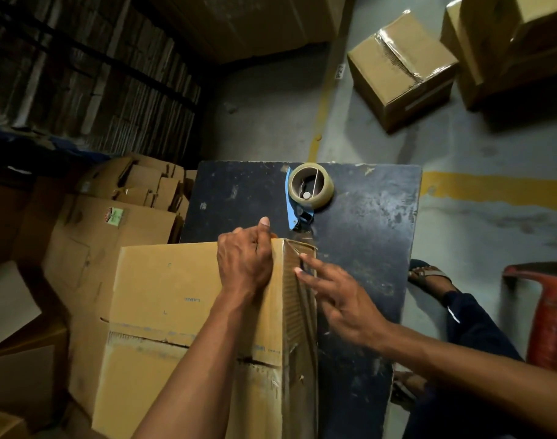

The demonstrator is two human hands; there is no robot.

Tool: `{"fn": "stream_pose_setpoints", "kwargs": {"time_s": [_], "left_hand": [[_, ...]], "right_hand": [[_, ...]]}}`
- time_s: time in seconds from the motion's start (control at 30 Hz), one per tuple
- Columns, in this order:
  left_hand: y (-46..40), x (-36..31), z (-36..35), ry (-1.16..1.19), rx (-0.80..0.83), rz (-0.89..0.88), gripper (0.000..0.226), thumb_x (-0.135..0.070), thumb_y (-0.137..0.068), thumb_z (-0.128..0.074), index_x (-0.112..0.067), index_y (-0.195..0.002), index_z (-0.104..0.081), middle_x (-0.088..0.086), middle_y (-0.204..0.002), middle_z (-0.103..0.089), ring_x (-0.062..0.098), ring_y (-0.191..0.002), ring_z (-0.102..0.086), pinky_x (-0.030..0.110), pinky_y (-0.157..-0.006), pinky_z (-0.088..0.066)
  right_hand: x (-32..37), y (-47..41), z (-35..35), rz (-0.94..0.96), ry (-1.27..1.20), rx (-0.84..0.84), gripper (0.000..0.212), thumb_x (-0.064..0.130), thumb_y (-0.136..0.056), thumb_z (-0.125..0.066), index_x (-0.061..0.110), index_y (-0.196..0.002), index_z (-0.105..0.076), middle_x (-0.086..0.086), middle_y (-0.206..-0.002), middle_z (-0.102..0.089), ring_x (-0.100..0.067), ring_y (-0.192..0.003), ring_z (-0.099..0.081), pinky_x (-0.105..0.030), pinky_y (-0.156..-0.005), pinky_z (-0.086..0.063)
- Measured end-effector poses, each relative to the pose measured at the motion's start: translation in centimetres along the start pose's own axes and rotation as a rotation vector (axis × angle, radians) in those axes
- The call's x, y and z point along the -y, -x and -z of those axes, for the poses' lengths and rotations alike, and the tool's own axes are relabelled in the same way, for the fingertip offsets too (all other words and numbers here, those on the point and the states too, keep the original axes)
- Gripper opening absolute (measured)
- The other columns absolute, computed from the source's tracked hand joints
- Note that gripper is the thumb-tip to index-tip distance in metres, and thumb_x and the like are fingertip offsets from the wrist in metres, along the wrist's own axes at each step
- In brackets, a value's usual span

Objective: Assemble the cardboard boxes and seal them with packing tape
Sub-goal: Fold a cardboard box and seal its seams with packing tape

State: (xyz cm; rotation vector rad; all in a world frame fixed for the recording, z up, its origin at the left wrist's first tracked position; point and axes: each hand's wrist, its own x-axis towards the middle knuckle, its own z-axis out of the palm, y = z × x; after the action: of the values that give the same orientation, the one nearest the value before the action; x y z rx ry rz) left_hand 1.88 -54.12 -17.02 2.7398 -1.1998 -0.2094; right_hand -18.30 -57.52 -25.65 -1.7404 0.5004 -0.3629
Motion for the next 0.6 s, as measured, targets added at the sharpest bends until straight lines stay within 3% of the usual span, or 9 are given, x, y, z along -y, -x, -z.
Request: {"fn": "stream_pose_setpoints", "kwargs": {"time_s": [0.07, 0.17, 0.3, 0.4, 0.5, 0.6], "left_hand": [[-0.1, 0.0, 0.0, -0.004, -0.010, -0.004, 0.074, -0.059, -0.104, -0.018, -0.026, -0.090, -0.082, 0.005, -0.075, -0.071, 0.020, -0.077, -0.060, 0.042, -0.088, -0.041], [0.2, -0.3, 0.0, 0.036, -0.032, -0.011, 0.069, -0.054, -0.105, -0.025, -0.019, -0.083, -0.079, 0.006, -0.068, -0.065, 0.023, -0.071, -0.057, 0.044, -0.081, -0.043], [0.2, 0.2, 0.0, 0.042, -0.022, -0.030, 0.069, -0.055, -0.106, -0.025, -0.017, -0.074, -0.073, 0.002, -0.062, -0.054, 0.022, -0.066, -0.053, 0.043, -0.076, -0.044], [0.0, 0.4, -0.2, 0.038, -0.029, -0.005, 0.070, -0.059, -0.105, -0.023, -0.024, -0.085, -0.080, 0.005, -0.068, -0.061, 0.024, -0.071, -0.057, 0.039, -0.073, -0.042], [-0.1, 0.4, -0.2, 0.053, -0.056, -0.014, 0.063, -0.056, -0.105, -0.029, -0.028, -0.090, -0.083, 0.004, -0.069, -0.065, 0.023, -0.073, -0.059, 0.040, -0.076, -0.046], [-0.2, 0.3, -0.2, 0.054, -0.037, -0.005, 0.064, -0.058, -0.106, -0.028, -0.030, -0.089, -0.083, 0.004, -0.068, -0.065, 0.024, -0.072, -0.060, 0.045, -0.078, -0.051]], "right_hand": [[1.3, -1.5, 1.8, -0.085, -0.108, -0.110, 0.050, 0.049, -0.101, -0.047, 0.035, -0.148, -0.052, 0.021, -0.156, -0.040, 0.014, -0.141, -0.032, -0.045, -0.119, -0.037], [4.1, -5.6, 4.0, -0.135, -0.277, -0.112, 0.059, 0.072, -0.090, -0.053, 0.035, -0.134, -0.067, 0.016, -0.140, -0.062, 0.006, -0.129, -0.053, -0.034, -0.109, -0.045], [4.3, -10.2, 5.0, -0.155, -0.322, 0.143, 0.035, 0.062, -0.082, -0.077, 0.032, -0.100, -0.082, 0.012, -0.099, -0.078, -0.001, -0.096, -0.071, -0.040, -0.095, -0.057], [2.2, -11.7, 5.8, -0.091, -0.383, 0.258, 0.030, 0.040, -0.080, -0.087, 0.020, -0.102, -0.083, 0.006, -0.106, -0.078, -0.010, -0.104, -0.072, -0.041, -0.103, -0.055], [0.2, -12.5, 6.4, -0.022, -0.391, 0.346, 0.029, 0.021, -0.082, -0.085, 0.011, -0.110, -0.080, 0.000, -0.109, -0.078, -0.015, -0.104, -0.074, -0.034, -0.099, -0.057], [-0.7, -13.3, 6.5, 0.008, -0.323, 0.376, 0.031, 0.020, -0.081, -0.086, 0.011, -0.111, -0.079, 0.000, -0.108, -0.079, -0.016, -0.101, -0.075, -0.035, -0.096, -0.059]]}}
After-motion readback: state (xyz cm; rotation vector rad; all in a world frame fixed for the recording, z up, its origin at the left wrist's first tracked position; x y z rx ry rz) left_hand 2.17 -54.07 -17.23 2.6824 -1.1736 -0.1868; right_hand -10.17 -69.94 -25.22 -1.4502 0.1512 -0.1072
